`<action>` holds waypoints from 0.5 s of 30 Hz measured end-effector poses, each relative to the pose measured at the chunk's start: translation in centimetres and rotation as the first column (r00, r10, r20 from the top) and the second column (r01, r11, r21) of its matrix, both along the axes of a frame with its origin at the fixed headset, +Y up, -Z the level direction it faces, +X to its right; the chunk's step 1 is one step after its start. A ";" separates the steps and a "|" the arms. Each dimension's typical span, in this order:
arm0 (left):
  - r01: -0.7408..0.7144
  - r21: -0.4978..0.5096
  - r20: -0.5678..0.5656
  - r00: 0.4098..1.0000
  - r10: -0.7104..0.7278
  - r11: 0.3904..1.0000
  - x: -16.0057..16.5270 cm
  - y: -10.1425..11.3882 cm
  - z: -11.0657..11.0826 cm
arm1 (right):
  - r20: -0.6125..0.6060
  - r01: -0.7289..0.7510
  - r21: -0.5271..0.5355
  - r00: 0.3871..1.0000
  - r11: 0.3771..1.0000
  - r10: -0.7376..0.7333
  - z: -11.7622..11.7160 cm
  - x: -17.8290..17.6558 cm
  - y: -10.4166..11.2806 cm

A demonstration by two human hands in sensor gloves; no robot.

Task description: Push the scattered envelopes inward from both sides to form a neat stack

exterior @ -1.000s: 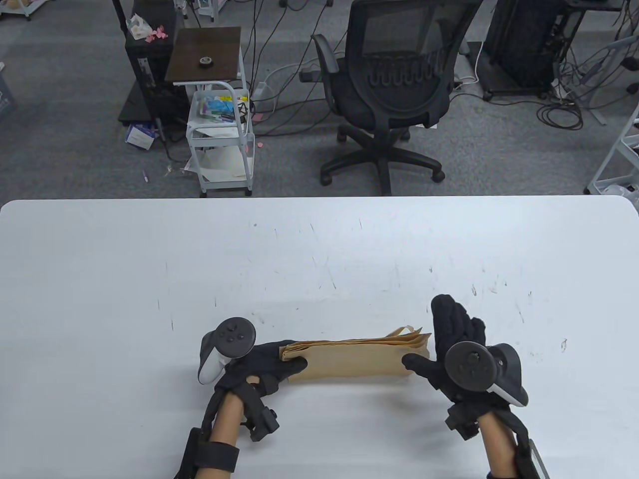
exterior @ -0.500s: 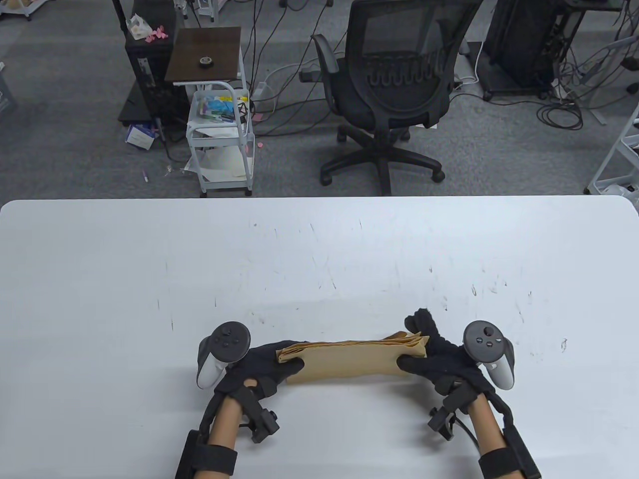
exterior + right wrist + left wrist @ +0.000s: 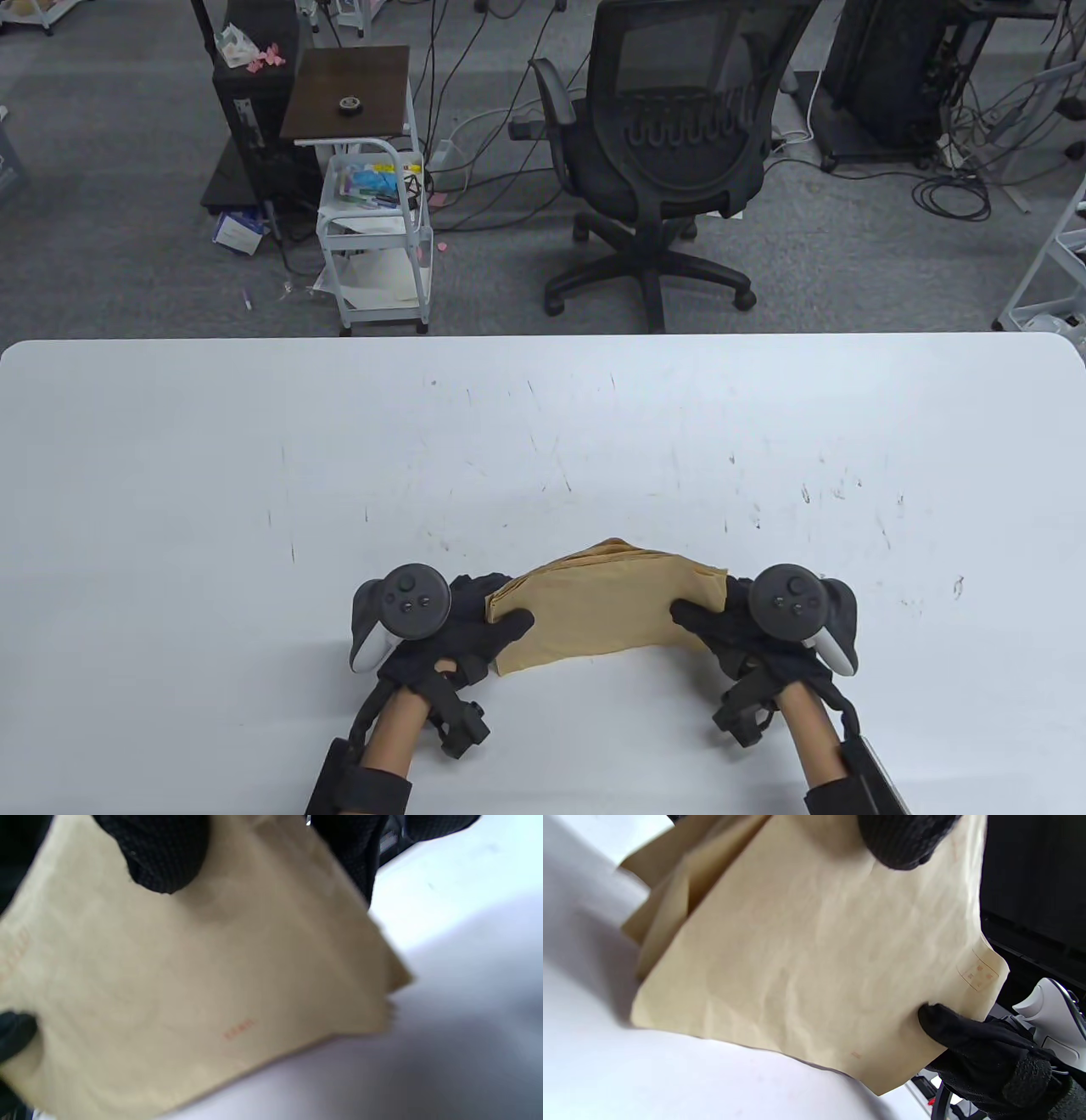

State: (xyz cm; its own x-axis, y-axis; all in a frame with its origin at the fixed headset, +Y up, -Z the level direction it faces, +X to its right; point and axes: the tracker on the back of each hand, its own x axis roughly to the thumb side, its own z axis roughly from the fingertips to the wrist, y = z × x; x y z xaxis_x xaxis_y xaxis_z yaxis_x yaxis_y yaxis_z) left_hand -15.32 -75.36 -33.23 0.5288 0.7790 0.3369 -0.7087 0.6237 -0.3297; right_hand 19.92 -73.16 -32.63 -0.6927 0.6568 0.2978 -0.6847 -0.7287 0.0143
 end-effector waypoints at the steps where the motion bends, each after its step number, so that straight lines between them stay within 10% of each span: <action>1: -0.018 0.042 -0.006 1.000 0.019 0.999 0.0 0.5 0.1 | 0.012 0.027 0.036 1.000 0.999 -0.027 0.2 -0.1 0.6; 5: 0.146 0.031 0.001 0.989 -0.146 0.989 0.1 -0.9 0.3 | -0.020 -0.132 -0.117 0.991 0.984 0.131 0.2 -0.2 -2.0; 15: 0.241 0.086 -0.050 0.970 -0.237 0.967 0.6 1.2 0.2 | 0.045 -0.096 0.004 0.994 0.995 0.096 -0.5 -0.5 -0.5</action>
State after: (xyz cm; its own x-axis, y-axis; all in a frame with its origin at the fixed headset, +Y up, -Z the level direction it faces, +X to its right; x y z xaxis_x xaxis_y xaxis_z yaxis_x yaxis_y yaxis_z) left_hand -14.75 -74.12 -33.01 0.7102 0.5955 0.3755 -0.5465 0.8026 -0.2392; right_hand 19.44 -73.62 -33.10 -0.7651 0.5850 0.2691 -0.6116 -0.7909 -0.0195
